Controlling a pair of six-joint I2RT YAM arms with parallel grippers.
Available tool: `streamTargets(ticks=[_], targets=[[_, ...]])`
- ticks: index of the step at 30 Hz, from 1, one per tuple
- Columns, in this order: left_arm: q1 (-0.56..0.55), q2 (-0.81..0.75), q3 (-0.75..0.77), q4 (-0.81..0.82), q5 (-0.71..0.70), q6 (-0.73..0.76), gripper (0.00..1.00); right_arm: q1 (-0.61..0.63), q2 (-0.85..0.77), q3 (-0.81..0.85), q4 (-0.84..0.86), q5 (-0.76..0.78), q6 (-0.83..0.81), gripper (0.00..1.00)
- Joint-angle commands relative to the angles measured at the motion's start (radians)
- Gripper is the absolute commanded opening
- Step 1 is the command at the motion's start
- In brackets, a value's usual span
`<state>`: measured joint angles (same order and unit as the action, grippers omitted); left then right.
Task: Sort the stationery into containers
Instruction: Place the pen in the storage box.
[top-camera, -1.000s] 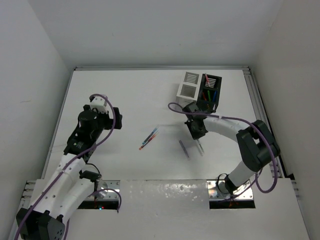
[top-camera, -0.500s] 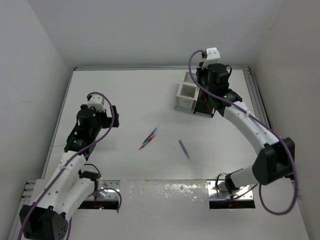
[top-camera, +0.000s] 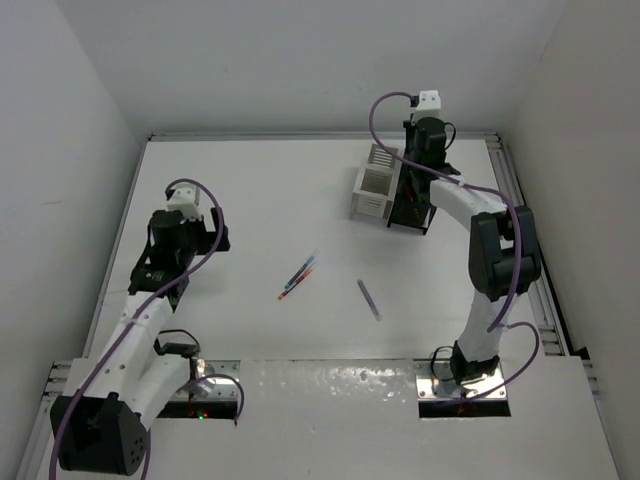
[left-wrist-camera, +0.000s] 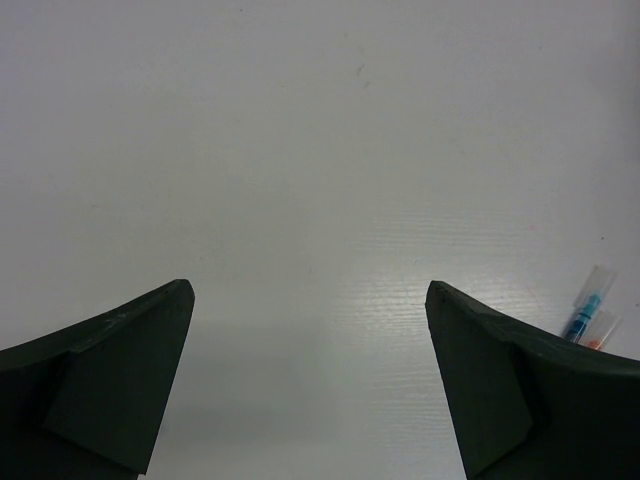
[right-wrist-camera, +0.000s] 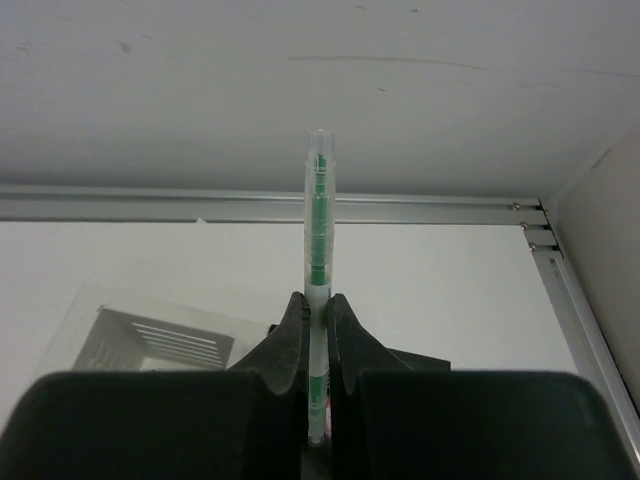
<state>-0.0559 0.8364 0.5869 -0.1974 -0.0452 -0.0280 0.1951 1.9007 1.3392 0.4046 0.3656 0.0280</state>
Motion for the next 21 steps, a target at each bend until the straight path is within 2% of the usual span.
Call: streamTargets(ticks=[1,7,13,17,21], targets=[[0.024,0.009,0.005,0.064,0.025,-0.003,0.99,-0.020,-0.011,-0.026,0.134,0.035,-0.014,0.00],[0.036,0.027,0.005,0.082,0.039,-0.003,0.99,-0.043,0.037,-0.064,0.112,0.032,0.004,0.00],[0.037,0.030,0.010,0.081,0.039,0.007,0.99,-0.045,0.009,-0.133,0.114,0.015,0.006,0.01],[0.037,0.027,0.008,0.078,0.039,0.004,0.99,-0.045,-0.049,-0.149,0.090,-0.013,0.001,0.10],[0.037,0.018,0.010,0.079,0.074,-0.001,0.99,-0.043,-0.106,-0.140,0.033,-0.051,-0.011,0.35]])
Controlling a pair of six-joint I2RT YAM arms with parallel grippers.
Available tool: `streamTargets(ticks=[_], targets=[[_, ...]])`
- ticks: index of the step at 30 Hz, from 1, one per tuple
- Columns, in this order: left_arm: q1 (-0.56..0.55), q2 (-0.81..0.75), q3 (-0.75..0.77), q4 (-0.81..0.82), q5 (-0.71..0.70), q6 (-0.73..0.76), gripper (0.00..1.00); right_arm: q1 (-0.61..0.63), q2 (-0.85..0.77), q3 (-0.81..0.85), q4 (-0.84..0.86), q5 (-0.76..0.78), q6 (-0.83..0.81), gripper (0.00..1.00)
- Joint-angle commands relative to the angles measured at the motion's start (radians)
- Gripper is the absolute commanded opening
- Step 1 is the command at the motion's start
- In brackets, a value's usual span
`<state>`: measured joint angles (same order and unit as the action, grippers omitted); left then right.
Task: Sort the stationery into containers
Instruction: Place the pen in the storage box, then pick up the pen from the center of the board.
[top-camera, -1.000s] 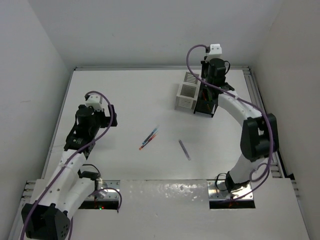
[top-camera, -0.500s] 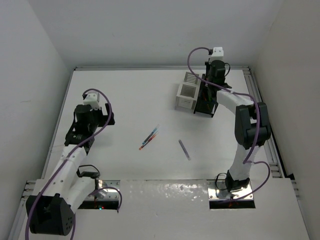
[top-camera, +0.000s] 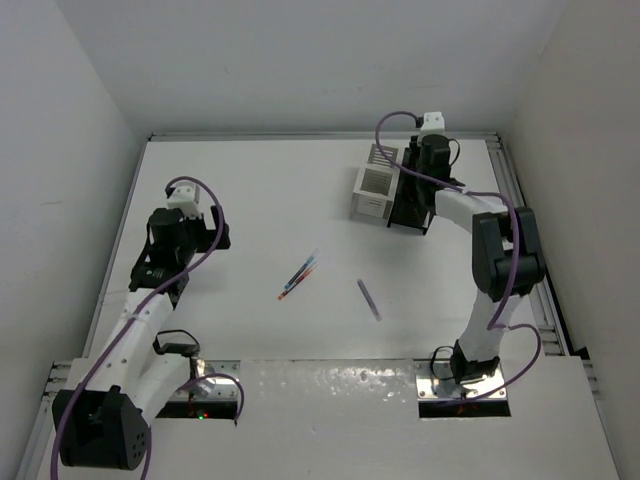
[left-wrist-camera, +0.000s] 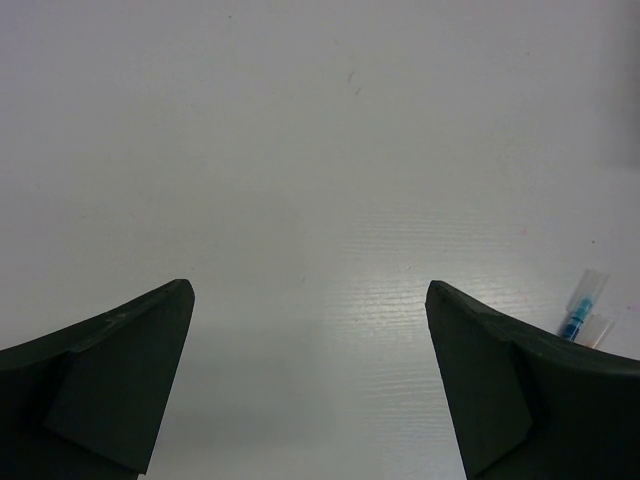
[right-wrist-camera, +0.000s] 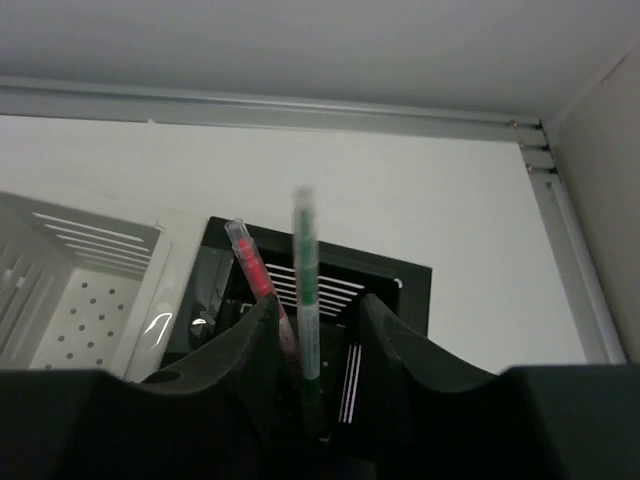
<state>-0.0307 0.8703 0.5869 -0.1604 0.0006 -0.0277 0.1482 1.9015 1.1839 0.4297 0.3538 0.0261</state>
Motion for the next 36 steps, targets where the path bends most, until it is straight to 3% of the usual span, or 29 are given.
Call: streamTargets(ticks=[1,5,9,10,11,12,14,15,16,17,19,20,23,28,35,36], targets=[[0.011,-0.019,0.011,0.041,0.032,-0.001,0.99,0.005,-0.122,0.016,-0.002,-0.039,-0.006,0.38],[0.009,-0.037,0.014,0.033,0.045,-0.011,0.99,0.027,-0.220,-0.010,-0.066,-0.039,0.015,0.55],[0.009,-0.060,0.011,0.032,0.052,-0.021,0.99,0.109,-0.369,-0.078,-0.208,-0.059,0.049,0.61],[0.009,-0.063,0.008,0.027,0.055,-0.028,0.99,0.131,-0.431,-0.099,-0.294,-0.079,0.060,0.55],[0.008,-0.070,0.007,0.025,0.056,-0.029,0.99,0.155,-0.456,-0.119,-0.342,-0.140,0.069,0.18],[0.009,-0.077,0.005,0.024,0.058,-0.032,0.99,0.206,-0.473,-0.148,-0.400,-0.150,0.105,0.01],[0.008,-0.088,0.002,0.013,0.065,-0.040,0.99,0.287,-0.495,-0.174,-0.581,-0.159,0.168,0.00],[0.009,-0.093,0.002,0.007,0.067,-0.038,0.99,0.315,-0.493,-0.184,-0.638,-0.161,0.196,0.02],[0.008,-0.094,0.001,0.004,0.068,-0.040,0.99,0.341,-0.487,-0.197,-0.719,-0.164,0.222,0.15],[0.008,-0.100,0.001,-0.002,0.070,-0.041,0.99,0.387,-0.483,-0.223,-0.750,-0.199,0.259,0.47],[0.008,-0.103,0.002,-0.011,0.070,-0.041,0.99,0.433,-0.466,-0.254,-0.802,-0.242,0.290,0.72],[0.008,-0.106,0.002,-0.021,0.072,-0.041,0.99,0.471,-0.457,-0.286,-0.813,-0.284,0.302,0.90],[0.006,-0.120,0.001,-0.028,0.073,-0.041,0.99,0.530,-0.394,-0.300,-0.873,-0.285,0.337,0.92],[-0.003,-0.154,-0.009,-0.047,0.065,-0.038,0.99,0.587,-0.317,-0.323,-0.888,-0.216,0.376,0.88],[-0.008,-0.185,-0.016,-0.076,0.053,-0.038,0.99,0.591,-0.240,-0.392,-0.844,-0.214,0.416,0.66],[-0.006,-0.188,-0.016,-0.076,0.047,-0.038,0.99,0.590,-0.240,-0.409,-0.842,-0.217,0.420,0.60]])
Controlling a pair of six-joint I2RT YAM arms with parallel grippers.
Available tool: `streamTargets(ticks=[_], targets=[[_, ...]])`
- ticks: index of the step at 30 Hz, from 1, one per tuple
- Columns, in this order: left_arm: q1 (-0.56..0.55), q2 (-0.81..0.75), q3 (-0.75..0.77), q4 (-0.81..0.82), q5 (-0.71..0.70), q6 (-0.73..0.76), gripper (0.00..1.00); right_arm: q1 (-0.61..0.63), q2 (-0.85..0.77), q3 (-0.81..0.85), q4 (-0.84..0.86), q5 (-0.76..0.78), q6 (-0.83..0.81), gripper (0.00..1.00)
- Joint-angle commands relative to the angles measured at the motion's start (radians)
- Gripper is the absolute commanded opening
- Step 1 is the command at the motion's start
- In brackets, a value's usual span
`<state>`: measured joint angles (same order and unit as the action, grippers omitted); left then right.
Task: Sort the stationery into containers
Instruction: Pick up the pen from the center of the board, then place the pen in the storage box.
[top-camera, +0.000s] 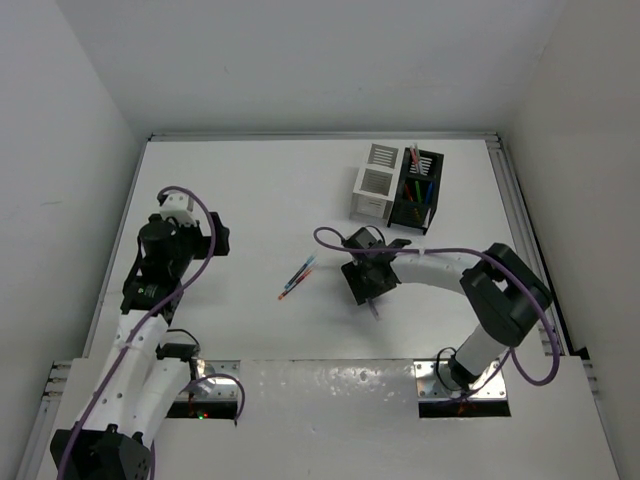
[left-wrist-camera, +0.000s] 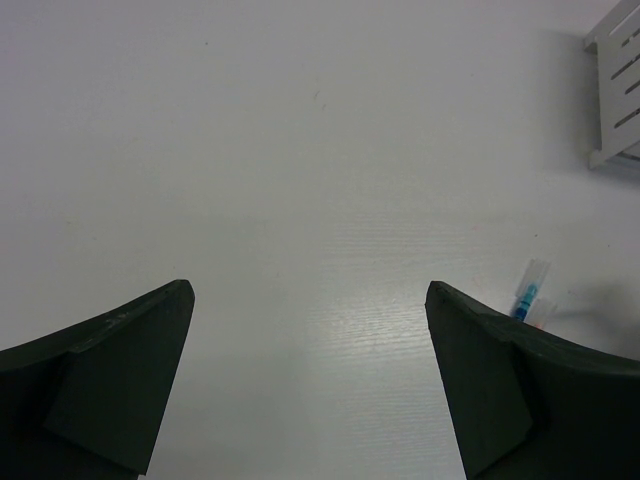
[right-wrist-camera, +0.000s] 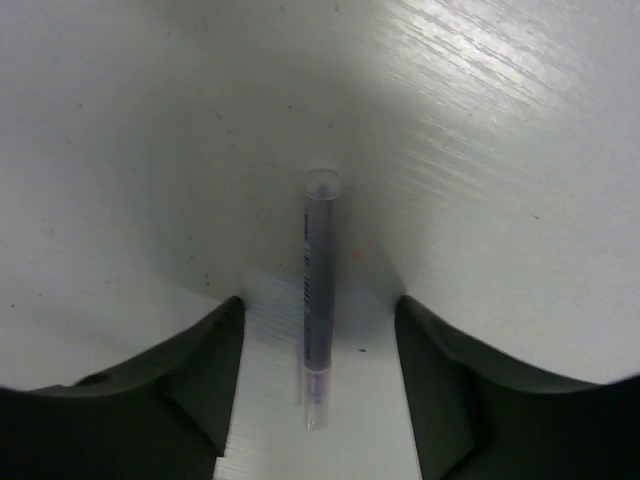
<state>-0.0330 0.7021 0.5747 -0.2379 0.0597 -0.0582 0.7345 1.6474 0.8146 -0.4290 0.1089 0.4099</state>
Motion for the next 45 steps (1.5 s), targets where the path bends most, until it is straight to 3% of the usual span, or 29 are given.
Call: streamTargets(ticks=[1,3,4,5,6,11,15,19,21,22,25,31,39,45], targets=[[-0.007,-0.023,-0.004,0.000,-0.015,-0.006,0.99,0.005,0.015,-0.046,0.019,0.031,0.043,0.54],[-0.005,-0.021,-0.006,0.005,-0.020,-0.005,0.99,0.006,0.011,-0.066,0.029,0.035,0.050,0.40],[-0.005,-0.021,-0.007,0.009,-0.021,-0.005,0.99,0.006,0.012,-0.069,0.032,0.043,0.052,0.18],[-0.005,-0.019,-0.007,0.011,-0.021,-0.005,0.99,0.005,0.011,-0.072,0.026,0.046,0.053,0.06],[-0.005,-0.018,-0.007,0.014,-0.020,-0.005,0.99,0.005,0.009,-0.062,0.016,0.049,0.052,0.00],[-0.007,-0.007,-0.004,0.020,-0.018,0.000,0.99,0.008,-0.069,0.024,-0.033,0.081,-0.025,0.00],[-0.004,0.002,-0.003,0.020,-0.020,0.001,0.99,-0.006,-0.184,0.211,-0.022,0.155,-0.141,0.00],[-0.002,0.014,0.002,0.023,-0.020,0.001,0.99,-0.102,-0.280,0.297,0.171,0.210,-0.279,0.00],[-0.002,0.020,0.004,0.026,-0.021,0.001,0.99,-0.203,-0.276,0.317,0.353,0.236,-0.362,0.00],[-0.002,0.022,0.004,0.031,-0.021,0.001,0.99,-0.243,-0.241,0.328,0.469,0.250,-0.381,0.00],[0.001,0.030,0.005,0.035,-0.020,0.001,0.99,-0.378,-0.140,0.441,0.571,0.275,-0.436,0.00],[0.015,0.048,-0.007,0.054,-0.015,-0.005,0.99,-0.517,0.155,0.673,0.645,0.282,-0.493,0.00],[0.031,0.086,-0.009,0.060,-0.029,0.015,0.99,-0.572,0.322,0.706,0.759,0.255,-0.504,0.00],[0.057,0.100,-0.016,0.075,-0.032,0.018,0.99,-0.580,0.321,0.581,0.792,0.233,-0.468,0.00]])
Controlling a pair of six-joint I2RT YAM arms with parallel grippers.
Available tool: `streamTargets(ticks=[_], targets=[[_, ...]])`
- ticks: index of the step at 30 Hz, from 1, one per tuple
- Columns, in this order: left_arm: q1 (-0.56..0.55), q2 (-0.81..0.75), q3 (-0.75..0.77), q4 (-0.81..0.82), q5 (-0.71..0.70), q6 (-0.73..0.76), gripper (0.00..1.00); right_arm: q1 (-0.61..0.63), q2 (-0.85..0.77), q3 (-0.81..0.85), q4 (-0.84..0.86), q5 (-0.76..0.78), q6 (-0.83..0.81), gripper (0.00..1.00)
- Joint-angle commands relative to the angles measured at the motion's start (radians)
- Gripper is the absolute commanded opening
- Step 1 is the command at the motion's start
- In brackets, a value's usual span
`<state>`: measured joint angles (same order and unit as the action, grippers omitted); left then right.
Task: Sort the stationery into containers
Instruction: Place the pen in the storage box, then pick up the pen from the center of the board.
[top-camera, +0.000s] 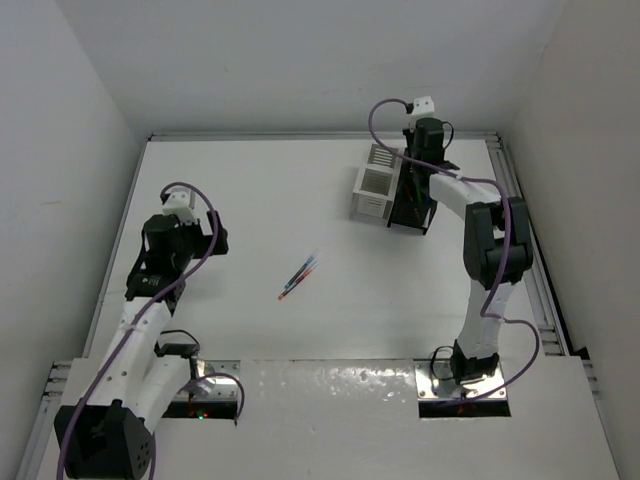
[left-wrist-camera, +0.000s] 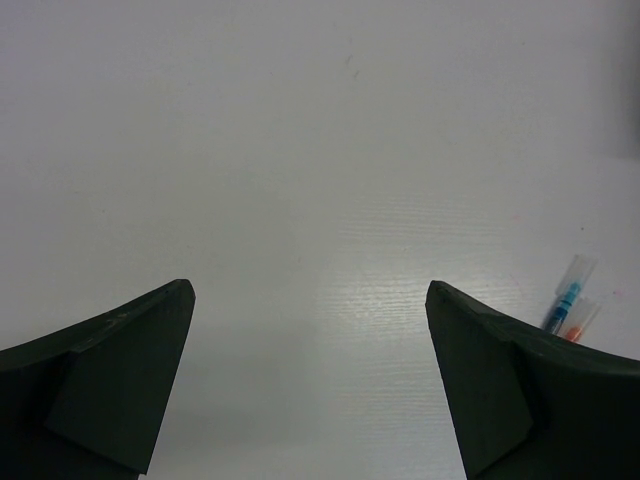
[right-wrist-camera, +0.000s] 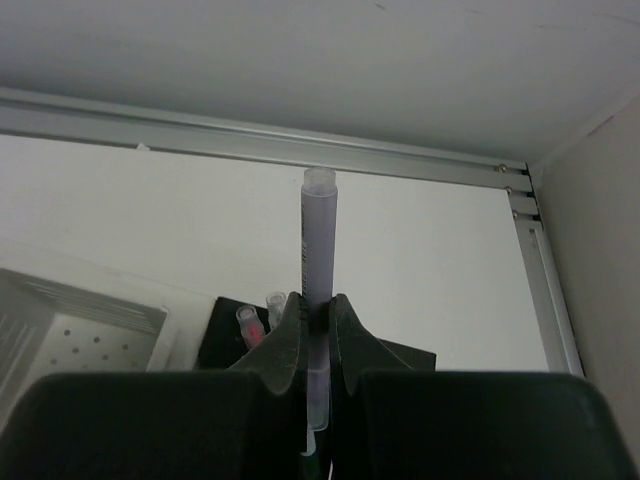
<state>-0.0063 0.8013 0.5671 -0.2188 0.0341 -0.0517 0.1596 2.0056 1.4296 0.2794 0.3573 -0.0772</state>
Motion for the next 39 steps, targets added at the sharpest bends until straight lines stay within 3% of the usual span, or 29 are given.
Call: streamTargets(ticks=[1,6,9,11,14,20,22,23,24,26,27,30,31,33,34,39], targets=[[0.034,0.003,-0.010,0.062,-0.005,0.013,0.99,-0.005,-0.039,-0.064,0.086,-0.014,0.033,0.00],[0.039,0.009,-0.010,0.071,-0.005,0.021,0.99,-0.003,-0.079,-0.162,0.122,-0.014,0.044,0.00],[0.039,0.007,-0.012,0.073,-0.002,0.024,0.99,-0.005,-0.102,-0.178,0.126,-0.009,0.034,0.13],[0.038,0.006,-0.013,0.073,0.001,0.024,0.99,-0.002,-0.119,-0.176,0.101,-0.018,0.028,0.31],[0.039,-0.004,-0.015,0.070,0.010,0.021,0.99,0.001,-0.174,-0.178,0.077,-0.047,0.014,0.47],[0.039,-0.017,-0.010,0.062,0.018,0.019,0.99,0.033,-0.312,-0.163,0.018,-0.047,-0.010,0.57],[0.035,-0.020,-0.009,0.065,0.020,0.021,0.99,0.057,-0.373,-0.150,-0.066,0.012,0.031,0.62],[0.037,-0.027,-0.009,0.065,0.023,0.019,0.99,0.093,-0.395,-0.141,-0.112,0.043,0.133,0.62],[0.035,-0.030,-0.009,0.065,0.023,0.019,0.99,0.116,-0.421,-0.141,-0.171,0.084,0.199,0.53],[0.034,-0.034,-0.009,0.061,0.026,0.018,0.99,0.194,-0.484,-0.165,-0.363,0.062,0.404,0.07],[0.032,-0.036,-0.007,0.059,0.026,0.018,0.99,0.230,-0.495,-0.188,-0.409,0.011,0.481,0.00],[0.031,-0.040,0.002,0.045,0.039,0.030,0.97,0.380,-0.496,-0.320,-0.451,-0.064,0.725,0.00],[0.031,-0.039,0.007,0.036,0.058,0.036,0.97,0.456,-0.484,-0.342,-0.448,-0.063,0.784,0.14],[0.022,-0.037,0.025,0.019,0.067,0.046,0.97,0.515,-0.443,-0.377,-0.444,-0.022,0.913,0.31],[0.017,-0.037,0.030,0.010,0.069,0.087,0.97,0.555,-0.430,-0.385,-0.436,-0.014,0.951,0.46],[-0.044,-0.024,0.074,-0.102,0.134,0.225,0.89,0.620,-0.363,-0.364,-0.437,0.012,1.021,0.51]])
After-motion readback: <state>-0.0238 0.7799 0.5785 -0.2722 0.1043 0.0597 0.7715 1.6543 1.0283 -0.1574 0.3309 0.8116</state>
